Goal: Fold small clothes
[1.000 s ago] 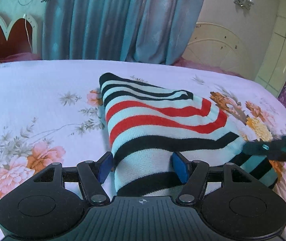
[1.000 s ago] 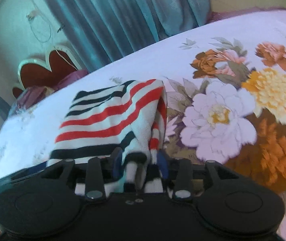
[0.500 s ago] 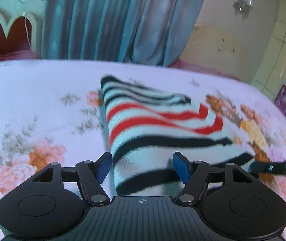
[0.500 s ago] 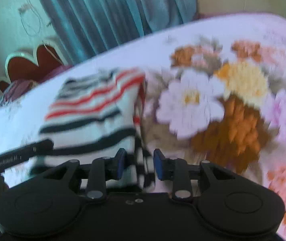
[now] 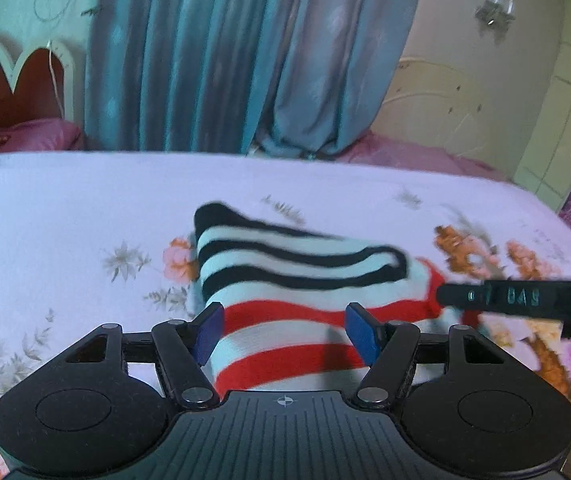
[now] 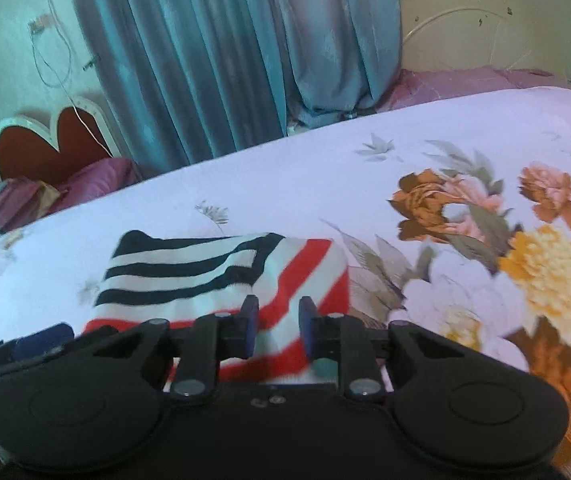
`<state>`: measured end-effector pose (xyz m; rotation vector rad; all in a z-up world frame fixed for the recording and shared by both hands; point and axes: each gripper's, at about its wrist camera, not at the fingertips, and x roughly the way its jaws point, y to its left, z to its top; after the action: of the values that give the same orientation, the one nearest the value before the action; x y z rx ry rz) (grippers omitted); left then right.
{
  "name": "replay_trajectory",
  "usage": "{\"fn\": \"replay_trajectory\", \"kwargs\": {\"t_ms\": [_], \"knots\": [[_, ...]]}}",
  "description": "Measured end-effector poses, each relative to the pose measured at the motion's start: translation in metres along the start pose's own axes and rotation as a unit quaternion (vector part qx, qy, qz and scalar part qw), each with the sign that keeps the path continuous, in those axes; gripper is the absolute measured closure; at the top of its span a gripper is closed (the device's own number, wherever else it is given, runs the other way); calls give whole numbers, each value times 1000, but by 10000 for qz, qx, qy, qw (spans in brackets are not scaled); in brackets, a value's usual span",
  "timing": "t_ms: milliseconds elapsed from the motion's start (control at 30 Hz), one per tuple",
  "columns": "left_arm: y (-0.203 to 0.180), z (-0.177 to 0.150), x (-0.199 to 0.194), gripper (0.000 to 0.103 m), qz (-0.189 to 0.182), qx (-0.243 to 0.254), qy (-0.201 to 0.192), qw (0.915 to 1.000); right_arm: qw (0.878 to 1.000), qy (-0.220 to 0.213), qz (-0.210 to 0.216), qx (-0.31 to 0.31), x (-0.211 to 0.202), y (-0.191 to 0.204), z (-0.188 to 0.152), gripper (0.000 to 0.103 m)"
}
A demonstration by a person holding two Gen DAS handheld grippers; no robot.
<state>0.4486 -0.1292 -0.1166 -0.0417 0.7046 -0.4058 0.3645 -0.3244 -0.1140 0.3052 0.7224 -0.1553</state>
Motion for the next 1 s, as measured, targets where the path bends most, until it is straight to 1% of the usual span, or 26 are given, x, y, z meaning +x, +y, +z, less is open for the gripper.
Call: {"fn": "replay_trajectory", "kwargs": {"t_ms": [67,100,200,267,333,400,433,567,633,700,800,900,1000], "knots": [[4,-9,13,37,114,-22,154,9998,9999,-24,-115,-91,14,2,3,82],[7,-15,17,37,121,-94,201,9997,9997,-16,-187,-167,20,3,4,84],[14,-26,24,37,40,-518,235,9984,9982,168,-343,-454,45,2,-2,85],[10,-22,24,37,83,-465,268,9985,9987,133,-250,-430,47,-4,-2,84],[11,-15,19,37,68,-561,193,9982,9992,130,-121,-366,42,-7,2,83],[15,-7,20,37,94,-697,70,9975,9997,-69,-20,-253,35,-8,7,77],[16,-4,25,37,125,-749,64,9971,9996,-117,-8,-240,35,-6,9,76],[22,7,50,37,318,-737,170,9966,9997,-17,-78,-239,54,1,17,77],[30,7,63,36,399,-889,364,9946,9993,39,-181,-319,63,2,17,77],[38,4,72,36,368,-1113,448,9921,9989,59,-219,-411,72,1,16,77],[35,2,75,32,409,-1001,394,9934,9991,43,-168,-375,78,-3,15,77],[32,3,74,31,486,-937,412,9936,9998,112,-62,-130,82,-12,17,77],[26,4,62,31,527,-776,346,9950,9995,168,-74,-240,74,-8,18,75]]}}
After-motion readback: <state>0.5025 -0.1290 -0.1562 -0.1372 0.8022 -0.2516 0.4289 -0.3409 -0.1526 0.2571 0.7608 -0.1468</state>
